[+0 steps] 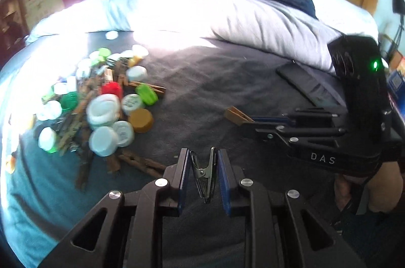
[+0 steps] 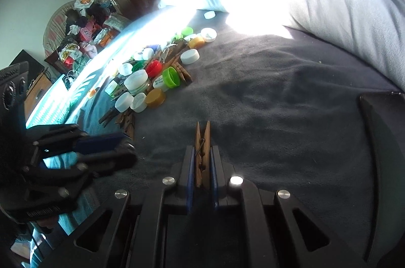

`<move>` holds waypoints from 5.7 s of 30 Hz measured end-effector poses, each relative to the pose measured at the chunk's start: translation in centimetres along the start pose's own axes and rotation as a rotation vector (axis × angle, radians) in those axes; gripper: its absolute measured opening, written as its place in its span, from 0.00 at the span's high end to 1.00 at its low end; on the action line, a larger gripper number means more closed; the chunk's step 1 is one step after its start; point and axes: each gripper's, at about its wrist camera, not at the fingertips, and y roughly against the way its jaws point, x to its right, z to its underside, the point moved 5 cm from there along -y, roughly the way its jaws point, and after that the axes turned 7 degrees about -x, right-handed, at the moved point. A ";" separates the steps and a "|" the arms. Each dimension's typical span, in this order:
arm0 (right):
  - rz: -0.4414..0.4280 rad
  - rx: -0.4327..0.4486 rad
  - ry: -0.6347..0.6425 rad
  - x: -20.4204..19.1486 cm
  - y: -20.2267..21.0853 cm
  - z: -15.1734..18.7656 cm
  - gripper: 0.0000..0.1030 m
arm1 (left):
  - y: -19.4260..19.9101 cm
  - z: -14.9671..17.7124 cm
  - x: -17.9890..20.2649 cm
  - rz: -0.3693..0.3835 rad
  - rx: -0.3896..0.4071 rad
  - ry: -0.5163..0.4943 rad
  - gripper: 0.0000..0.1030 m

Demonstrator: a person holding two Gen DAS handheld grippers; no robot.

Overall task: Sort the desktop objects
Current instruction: 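Grasp a metal clip with the left tool while the right tool holds the clothespin, then carry the clip and clothespin over the teal basket and open both tools, then move both open tools back to the pile of caps, then grasp a white cap with the left tool while the right tool grasps an orange cap, then carry both caps over the teal basket and open both tools to drop them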

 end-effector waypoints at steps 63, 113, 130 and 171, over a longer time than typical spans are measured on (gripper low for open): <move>-0.325 -0.316 0.670 -54.2 -8.4 -19.4 0.89 | 29.4 15.9 -47.0 -0.436 -0.107 0.729 0.78; -0.118 -0.138 0.369 -6.0 -8.5 -6.7 0.72 | -0.1 -0.3 -9.9 -0.157 0.093 0.162 0.32; -0.194 -0.116 0.304 -5.1 -8.6 -7.1 0.73 | 1.2 -0.4 -10.0 -0.188 0.140 0.201 0.69; -0.288 0.156 0.613 -34.3 6.0 -20.6 0.73 | 34.8 13.5 -33.4 -0.635 0.318 0.672 0.69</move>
